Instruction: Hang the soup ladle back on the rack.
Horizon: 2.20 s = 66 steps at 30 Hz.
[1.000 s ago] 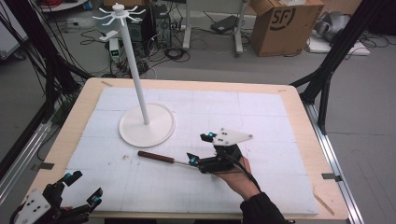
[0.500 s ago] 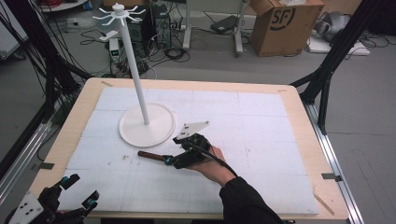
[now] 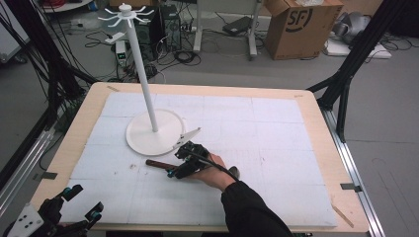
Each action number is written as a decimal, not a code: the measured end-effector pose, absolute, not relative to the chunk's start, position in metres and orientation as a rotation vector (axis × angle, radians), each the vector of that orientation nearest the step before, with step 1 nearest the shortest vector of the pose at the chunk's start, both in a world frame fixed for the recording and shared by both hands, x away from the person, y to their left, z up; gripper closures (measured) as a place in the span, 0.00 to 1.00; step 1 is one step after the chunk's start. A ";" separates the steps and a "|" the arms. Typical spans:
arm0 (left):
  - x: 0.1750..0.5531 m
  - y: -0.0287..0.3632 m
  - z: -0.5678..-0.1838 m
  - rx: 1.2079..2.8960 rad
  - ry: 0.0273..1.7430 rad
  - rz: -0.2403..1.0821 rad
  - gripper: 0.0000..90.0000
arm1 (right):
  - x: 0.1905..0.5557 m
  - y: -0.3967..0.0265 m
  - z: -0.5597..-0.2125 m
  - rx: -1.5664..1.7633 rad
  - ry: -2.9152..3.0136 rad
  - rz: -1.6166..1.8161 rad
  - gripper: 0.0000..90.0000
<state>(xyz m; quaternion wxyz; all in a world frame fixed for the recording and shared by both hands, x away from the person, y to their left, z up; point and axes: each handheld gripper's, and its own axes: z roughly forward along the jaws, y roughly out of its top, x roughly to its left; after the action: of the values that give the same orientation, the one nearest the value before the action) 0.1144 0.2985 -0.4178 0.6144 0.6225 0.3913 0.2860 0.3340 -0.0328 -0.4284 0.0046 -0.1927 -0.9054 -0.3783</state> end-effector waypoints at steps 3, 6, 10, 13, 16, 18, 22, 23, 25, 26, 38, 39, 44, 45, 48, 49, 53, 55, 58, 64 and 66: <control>0.113 0.301 -0.418 1.425 0.913 0.659 0.18 | 0.337 -0.028 -0.432 -0.603 -2.846 -1.170 0.38; 0.112 0.303 -0.418 1.421 0.914 0.664 0.18 | 0.338 -0.024 -0.437 -0.593 -2.868 -1.126 0.39; 0.111 0.304 -0.419 1.419 0.924 0.663 0.18 | 0.339 -0.019 -0.443 -0.559 -2.898 -1.069 0.43; 0.110 0.305 -0.419 1.421 0.927 0.662 0.18 | 0.339 -0.017 -0.446 -0.517 -2.947 -1.021 0.45; 0.109 0.306 -0.419 1.419 0.926 0.664 0.18 | 0.338 -0.016 -0.447 -0.473 -2.991 -0.994 0.47; 0.108 0.306 -0.419 1.416 0.929 0.664 0.18 | 0.338 -0.014 -0.446 -0.460 -3.008 -0.975 0.49; 0.108 0.306 -0.419 1.413 0.930 0.664 0.18 | 0.338 -0.005 -0.441 -0.435 -3.053 -0.854 0.50; 0.108 0.306 -0.419 1.413 0.930 0.663 0.18 | 0.338 -0.003 -0.440 -0.441 -3.052 -0.824 0.50; 0.107 0.306 -0.418 1.413 0.930 0.663 0.18 | 0.340 0.000 -0.438 -0.436 -3.057 -0.785 0.53; 0.107 0.306 -0.418 1.412 0.930 0.663 0.18 | 0.340 0.001 -0.438 -0.432 -3.057 -0.776 0.54; 0.106 0.306 -0.417 1.409 0.924 0.658 0.18 | 0.343 0.015 -0.431 -0.384 -3.060 -0.612 0.81; 0.106 0.306 -0.417 1.407 0.924 0.658 0.18 | 0.344 0.015 -0.431 -0.383 -3.052 -0.609 0.81; 0.105 0.306 -0.417 1.407 0.922 0.658 0.18 | 0.345 0.016 -0.431 -0.369 -3.052 -0.598 0.82; 0.105 0.306 -0.417 1.404 0.924 0.658 0.18 | 0.344 0.016 -0.431 -0.354 -3.067 -0.591 0.82; 0.105 0.306 -0.417 1.401 0.926 0.660 0.18 | 0.342 0.017 -0.431 -0.352 -3.077 -0.597 0.82; 0.105 0.307 -0.417 1.402 0.925 0.659 0.18 | 0.342 0.017 -0.430 -0.353 -3.077 -0.594 0.82; 0.105 0.308 -0.417 1.391 0.930 0.662 0.18 | 0.339 0.015 -0.430 -0.350 -3.093 -0.631 0.82; 0.105 0.308 -0.417 1.392 0.931 0.665 0.18 | 0.339 0.012 -0.430 -0.375 -3.109 -0.676 0.82; 0.105 0.308 -0.417 1.394 0.931 0.668 0.19 | 0.343 0.005 -0.425 -0.398 -3.094 -0.756 0.82; 0.105 0.309 -0.418 1.397 0.935 0.670 0.19 | 0.344 -0.008 -0.410 -0.403 -3.071 -0.921 0.82; 0.105 0.308 -0.418 1.395 0.937 0.670 0.19 | 0.343 -0.013 -0.404 -0.413 -3.076 -0.989 0.82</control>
<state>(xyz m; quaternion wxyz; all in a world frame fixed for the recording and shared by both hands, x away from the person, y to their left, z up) 0.1053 0.3081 -0.4181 0.6179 0.6062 0.4073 0.2911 0.3426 -0.0130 -0.4037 -0.0579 -0.1265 -0.9427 -0.3032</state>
